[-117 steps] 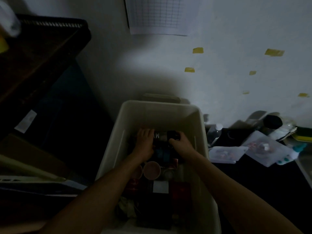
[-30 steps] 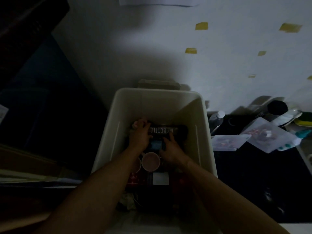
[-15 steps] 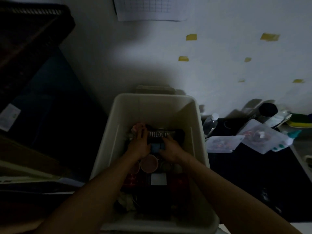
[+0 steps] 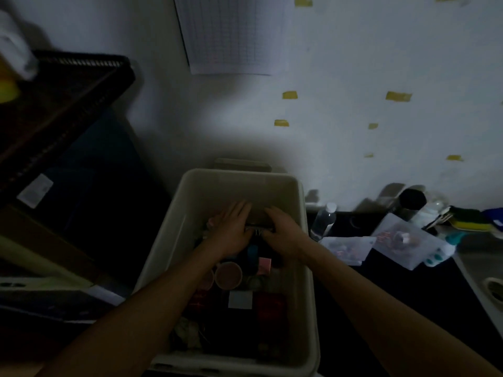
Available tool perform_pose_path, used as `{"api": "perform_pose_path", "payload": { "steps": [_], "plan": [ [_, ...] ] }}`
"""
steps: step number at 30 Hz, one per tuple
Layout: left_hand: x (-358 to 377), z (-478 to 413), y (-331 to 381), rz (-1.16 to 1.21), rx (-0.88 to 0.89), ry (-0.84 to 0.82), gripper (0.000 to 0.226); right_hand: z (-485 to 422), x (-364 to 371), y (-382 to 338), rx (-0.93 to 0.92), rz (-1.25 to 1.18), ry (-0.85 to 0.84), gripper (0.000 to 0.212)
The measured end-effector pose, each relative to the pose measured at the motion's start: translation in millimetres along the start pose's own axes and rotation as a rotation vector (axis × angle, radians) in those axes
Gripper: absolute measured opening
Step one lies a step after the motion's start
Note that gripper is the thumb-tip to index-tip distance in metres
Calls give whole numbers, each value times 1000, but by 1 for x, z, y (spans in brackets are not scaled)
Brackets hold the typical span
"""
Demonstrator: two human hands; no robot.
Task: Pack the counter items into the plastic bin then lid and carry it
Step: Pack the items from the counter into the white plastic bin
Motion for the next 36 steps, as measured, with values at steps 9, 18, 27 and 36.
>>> {"api": "perform_pose_path", "payload": {
  "steps": [9,18,27,36],
  "plan": [
    [-29,-8,109,154,166,160,57,34,-91,28,-39,-44,185,49],
    [22,-22,228,155,226,131,51,98,-157,128,213,-53,258,52],
    [75,-37,280,31,207,74,52,138,-187,206,309,-53,231,51],
    [101,-50,252,16,72,58,48,120,-156,233,306,-116,105,55]
  ]
}}
Point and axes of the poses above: each hand's wrist, its own z-axis away from the middle knuckle, its own x-axis out of the palm, y = z × x, the point moved 5 cm from there along -z, towards the middle knuckle, and after that the axes turned 12 degrees about -x, right-handed, at the moved point
